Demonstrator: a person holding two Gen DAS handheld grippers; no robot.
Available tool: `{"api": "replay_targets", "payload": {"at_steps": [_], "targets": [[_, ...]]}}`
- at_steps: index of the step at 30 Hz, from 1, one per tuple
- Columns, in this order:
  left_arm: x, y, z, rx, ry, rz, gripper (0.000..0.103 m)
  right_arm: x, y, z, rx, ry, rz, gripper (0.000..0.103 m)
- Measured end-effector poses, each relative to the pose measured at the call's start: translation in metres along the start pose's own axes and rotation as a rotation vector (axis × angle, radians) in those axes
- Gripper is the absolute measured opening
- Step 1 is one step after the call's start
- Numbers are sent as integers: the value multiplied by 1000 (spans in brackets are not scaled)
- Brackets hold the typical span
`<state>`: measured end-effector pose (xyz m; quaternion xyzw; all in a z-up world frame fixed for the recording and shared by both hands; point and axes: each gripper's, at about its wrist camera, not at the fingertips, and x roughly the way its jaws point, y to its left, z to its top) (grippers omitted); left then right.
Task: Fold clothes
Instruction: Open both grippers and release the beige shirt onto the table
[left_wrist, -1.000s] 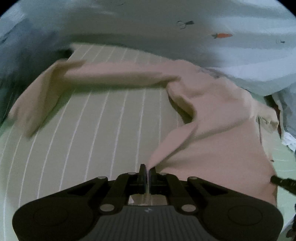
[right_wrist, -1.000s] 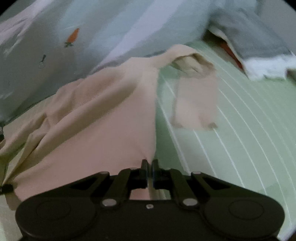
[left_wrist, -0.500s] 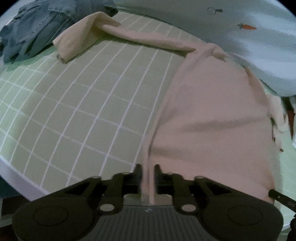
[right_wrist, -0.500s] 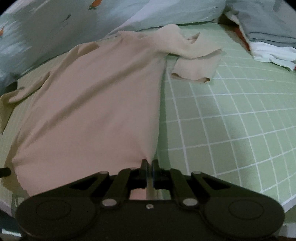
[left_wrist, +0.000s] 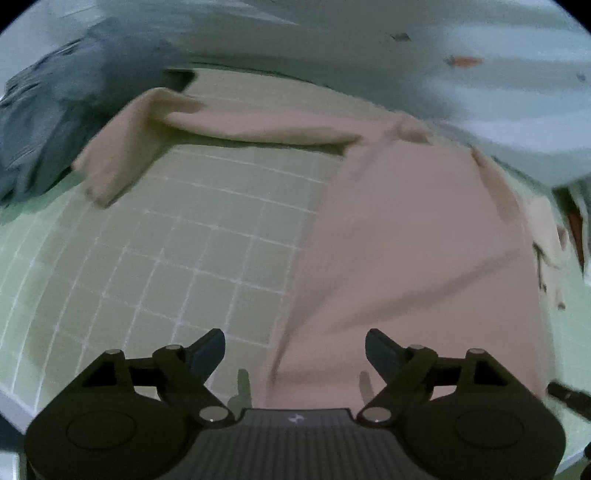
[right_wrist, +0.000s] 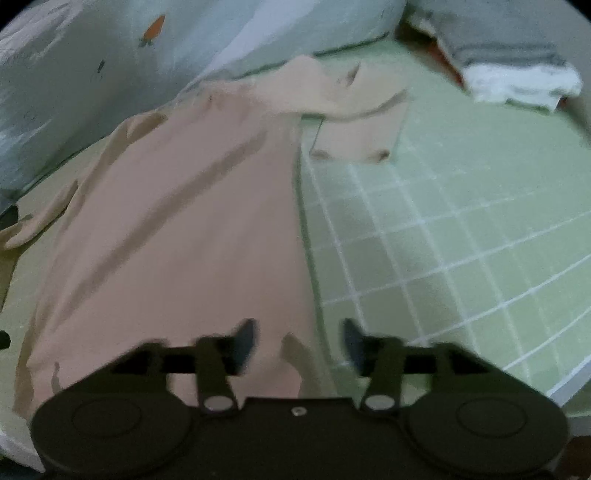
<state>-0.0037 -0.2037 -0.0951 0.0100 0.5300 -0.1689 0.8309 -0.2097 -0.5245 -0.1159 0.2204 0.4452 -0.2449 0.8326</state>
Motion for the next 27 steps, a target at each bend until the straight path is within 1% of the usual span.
{"api": "replay_targets", "payload": {"at_steps": [1,2,4,6,8,11,15,18,19,20,21,23,25,27], "targets": [[3,-4,2,15,10,-8,83,-2,0,1,5,-12,-11,93],[5,-8,2,31,13,-23,84,-3,0,3,10,-24,-22,100],[10,-17,2,60,20,-42,84,-5,-2,6,12,-50,-39,103],[15,-27,0,82,29,-46,84,-6,-7,9,-4,-69,-53,103],[15,-38,-2,89,28,-40,84,-4,-14,14,-3,-70,-67,103],[9,-55,-6,81,-2,-32,86,3,-30,28,15,-73,-59,103],[1,-75,-11,21,-47,16,86,22,-57,60,23,-81,-11,103],[-5,-91,-13,-37,-85,46,87,39,-74,85,-3,-81,6,102],[-6,-96,-13,-48,-95,53,87,45,-78,93,-19,-83,10,98],[-7,-101,-15,-56,-104,61,87,52,-83,101,-35,-86,13,88],[-8,-107,-16,-62,-114,74,87,60,-87,109,-54,-82,21,82],[-10,-118,-18,-77,-124,101,87,74,-92,121,-89,-71,35,58],[-13,-127,-22,-95,-126,116,87,85,-94,130,-120,-62,53,51],[-15,-137,-25,-109,-124,129,87,93,-94,136,-136,-51,82,51]]}}
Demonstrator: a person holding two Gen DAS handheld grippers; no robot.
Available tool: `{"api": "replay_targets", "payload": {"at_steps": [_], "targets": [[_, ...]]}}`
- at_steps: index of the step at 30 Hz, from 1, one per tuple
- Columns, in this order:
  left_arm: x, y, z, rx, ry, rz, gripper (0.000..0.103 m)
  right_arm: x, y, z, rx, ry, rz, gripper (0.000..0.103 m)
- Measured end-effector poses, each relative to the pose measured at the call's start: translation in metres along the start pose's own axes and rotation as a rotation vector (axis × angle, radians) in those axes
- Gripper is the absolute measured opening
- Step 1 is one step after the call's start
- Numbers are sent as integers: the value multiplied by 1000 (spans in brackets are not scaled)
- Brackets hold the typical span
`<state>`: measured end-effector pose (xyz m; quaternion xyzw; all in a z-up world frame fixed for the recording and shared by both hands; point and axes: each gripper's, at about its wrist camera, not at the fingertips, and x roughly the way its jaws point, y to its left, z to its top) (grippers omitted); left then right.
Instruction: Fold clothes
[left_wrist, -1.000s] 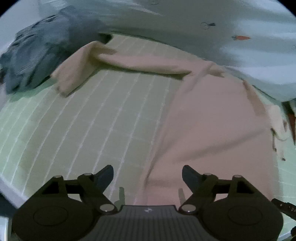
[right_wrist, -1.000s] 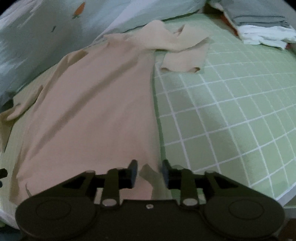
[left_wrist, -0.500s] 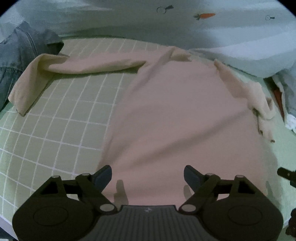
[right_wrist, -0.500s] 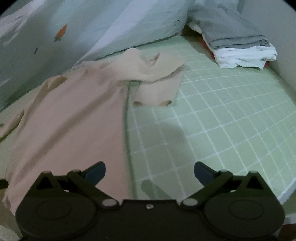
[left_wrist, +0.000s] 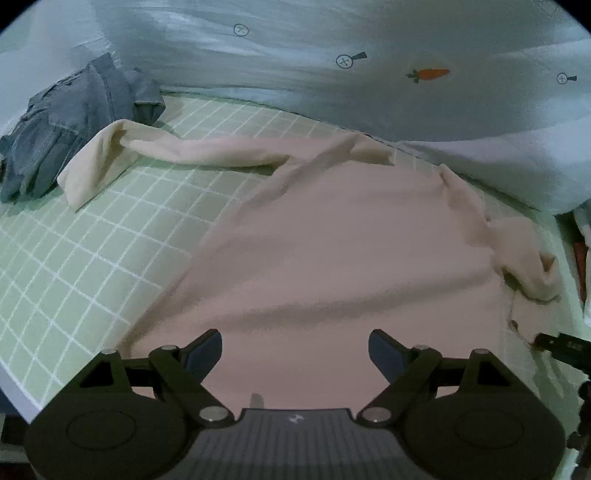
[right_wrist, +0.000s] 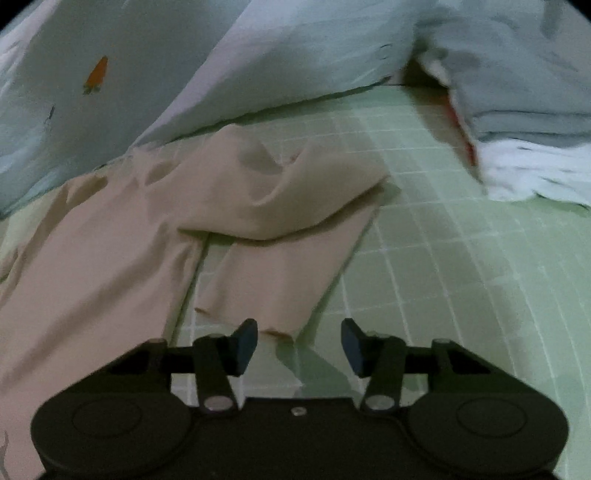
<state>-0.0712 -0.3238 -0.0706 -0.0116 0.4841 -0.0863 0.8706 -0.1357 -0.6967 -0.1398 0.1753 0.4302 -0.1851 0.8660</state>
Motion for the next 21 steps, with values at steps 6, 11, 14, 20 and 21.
{"api": "replay_targets", "payload": {"at_steps": [6,11,14,20,21], "targets": [[-4,-22,-7,19,27,55,87,13,1,6,-66,-8,12,13],[-1,-35,-8,46,54,68,87,-9,-28,5,-67,-52,-50,2],[-1,-41,-8,73,57,69,87,-37,-60,1,-52,-75,-179,2],[6,-47,-9,87,78,56,87,-57,-124,-12,-42,-37,-435,4],[6,-48,-10,90,81,56,87,-57,-131,-13,-25,-35,-442,9]]}}
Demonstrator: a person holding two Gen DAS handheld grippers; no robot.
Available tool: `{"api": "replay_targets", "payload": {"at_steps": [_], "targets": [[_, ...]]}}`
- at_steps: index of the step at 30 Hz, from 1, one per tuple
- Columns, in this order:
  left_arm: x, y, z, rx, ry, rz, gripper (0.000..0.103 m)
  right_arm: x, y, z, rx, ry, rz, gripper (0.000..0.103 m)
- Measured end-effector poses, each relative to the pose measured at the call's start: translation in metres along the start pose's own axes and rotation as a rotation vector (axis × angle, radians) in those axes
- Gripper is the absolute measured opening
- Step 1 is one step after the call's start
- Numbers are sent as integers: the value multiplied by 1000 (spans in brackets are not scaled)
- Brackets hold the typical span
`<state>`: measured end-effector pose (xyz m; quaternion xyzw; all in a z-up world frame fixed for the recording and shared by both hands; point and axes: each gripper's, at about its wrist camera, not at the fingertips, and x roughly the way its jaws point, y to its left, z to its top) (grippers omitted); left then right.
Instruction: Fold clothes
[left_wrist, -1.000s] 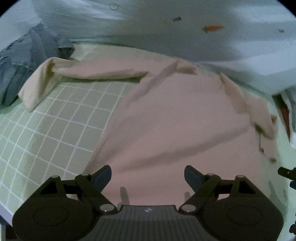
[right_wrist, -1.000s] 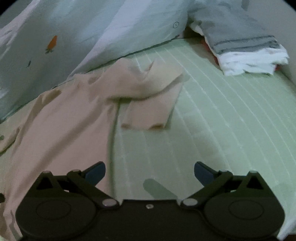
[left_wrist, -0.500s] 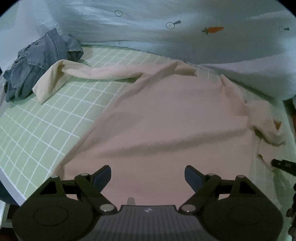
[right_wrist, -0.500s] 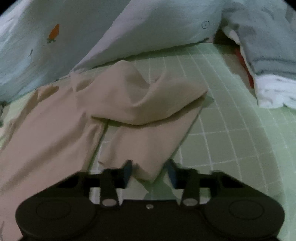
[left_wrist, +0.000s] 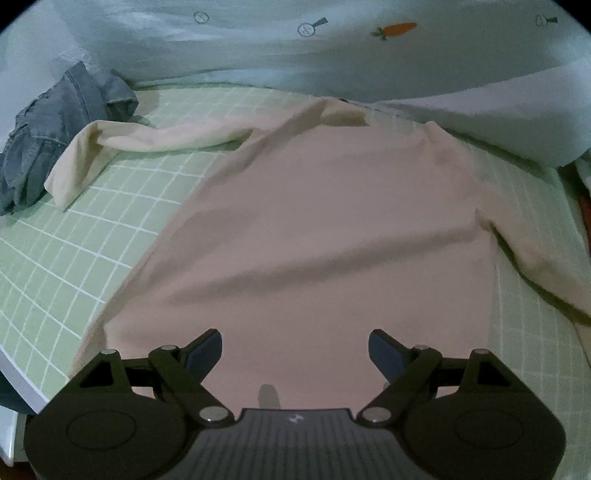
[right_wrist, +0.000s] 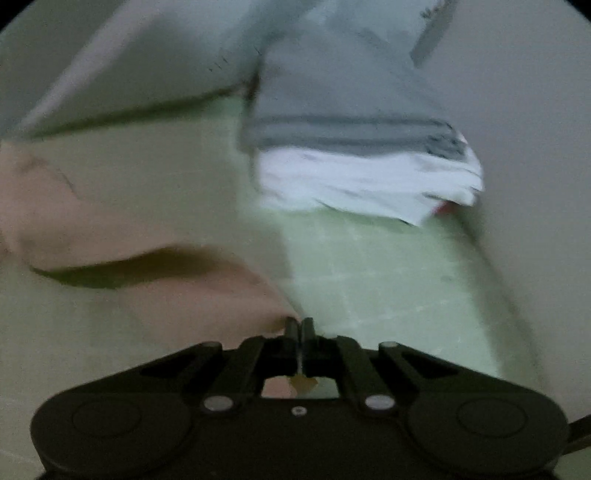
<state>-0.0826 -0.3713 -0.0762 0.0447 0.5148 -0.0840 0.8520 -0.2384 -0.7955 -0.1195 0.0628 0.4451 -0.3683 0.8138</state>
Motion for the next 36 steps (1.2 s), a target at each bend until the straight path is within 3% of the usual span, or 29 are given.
{"api": "replay_targets", "payload": {"at_steps": [2,3,6,8,12,14,17,19,21,23,25,28,30,33,36], "targets": [[-1,0,-1,6,0,3,87,-3,-13,2,110,-15,19,37],[-1,0,-1,8,0,6,87,-7,-19,4,175,-34,40,40],[-3,2,-1,-6,-5,17,87,-15,-29,11,388,-73,121,47],[-4,6,-1,-20,-7,25,87,-12,-32,14,548,-51,190,52],[-5,13,-3,-51,-4,35,87,12,-31,7,838,106,331,54],[-5,16,-4,-65,0,41,87,22,-25,4,914,166,341,54],[-5,21,-5,-79,2,45,88,27,-20,5,939,167,323,52],[-3,23,-5,-91,8,46,88,32,-18,10,916,169,293,45],[-3,25,-4,-97,8,43,88,40,-21,11,937,196,279,31],[-2,27,-4,-103,8,39,88,47,-24,12,969,212,287,4],[-2,27,-4,-102,4,35,88,46,-32,16,996,174,336,3],[-2,25,-4,-84,3,34,88,13,-45,29,972,-1,421,2],[0,23,-4,-77,8,29,88,-12,-52,33,921,-104,428,2],[2,23,-4,-68,15,20,88,-38,-56,27,866,-162,407,2],[5,20,-3,-52,20,12,88,-25,-47,1,849,-57,335,4]]}}
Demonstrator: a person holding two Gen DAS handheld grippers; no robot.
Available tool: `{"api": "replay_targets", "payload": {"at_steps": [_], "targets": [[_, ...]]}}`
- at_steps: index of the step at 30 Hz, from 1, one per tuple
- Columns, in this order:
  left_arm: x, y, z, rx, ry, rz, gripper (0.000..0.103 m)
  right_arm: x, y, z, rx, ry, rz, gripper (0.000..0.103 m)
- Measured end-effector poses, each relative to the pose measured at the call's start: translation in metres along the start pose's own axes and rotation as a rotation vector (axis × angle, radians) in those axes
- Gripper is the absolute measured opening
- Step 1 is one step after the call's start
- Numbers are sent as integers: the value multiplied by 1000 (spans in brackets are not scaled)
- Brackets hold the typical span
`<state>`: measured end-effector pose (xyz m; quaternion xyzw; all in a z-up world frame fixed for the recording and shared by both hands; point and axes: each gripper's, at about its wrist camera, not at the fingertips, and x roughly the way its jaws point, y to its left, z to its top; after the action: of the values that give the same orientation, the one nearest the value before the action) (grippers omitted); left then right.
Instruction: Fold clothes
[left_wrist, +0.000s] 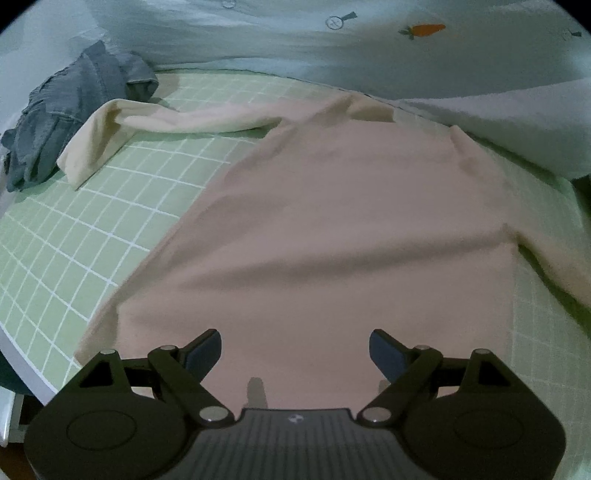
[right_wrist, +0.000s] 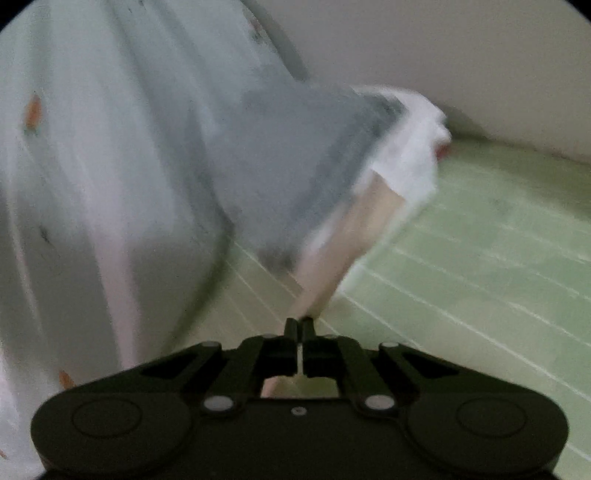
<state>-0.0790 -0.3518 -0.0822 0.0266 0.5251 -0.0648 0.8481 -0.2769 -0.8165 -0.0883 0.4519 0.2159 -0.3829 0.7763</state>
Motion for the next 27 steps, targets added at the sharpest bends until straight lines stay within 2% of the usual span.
{"api": "replay_targets", "payload": {"at_steps": [3,5,10,15,18,19,20,22,27], "targets": [[-3,-4,-1,33,-9,6,88,14,-28,-18,115,87,-85,20],[-4,-6,0,46,-12,10,88,14,-38,-22,157,87,-108,40],[-2,-6,3,48,-9,13,88,19,-42,-10,119,12,-176,56],[-2,-11,3,72,-8,13,88,35,-47,7,21,-32,-290,60],[-1,-14,4,79,-7,13,88,44,-50,9,-73,-13,-330,55],[-1,-14,4,79,-6,13,88,46,-50,8,-107,-9,-332,46],[-1,-15,4,79,-4,13,88,47,-49,6,-145,0,-332,29],[0,-16,3,81,0,12,88,46,-48,1,-217,20,-329,8],[-1,-19,1,92,2,9,88,21,-60,-17,-178,37,-337,6]]}}
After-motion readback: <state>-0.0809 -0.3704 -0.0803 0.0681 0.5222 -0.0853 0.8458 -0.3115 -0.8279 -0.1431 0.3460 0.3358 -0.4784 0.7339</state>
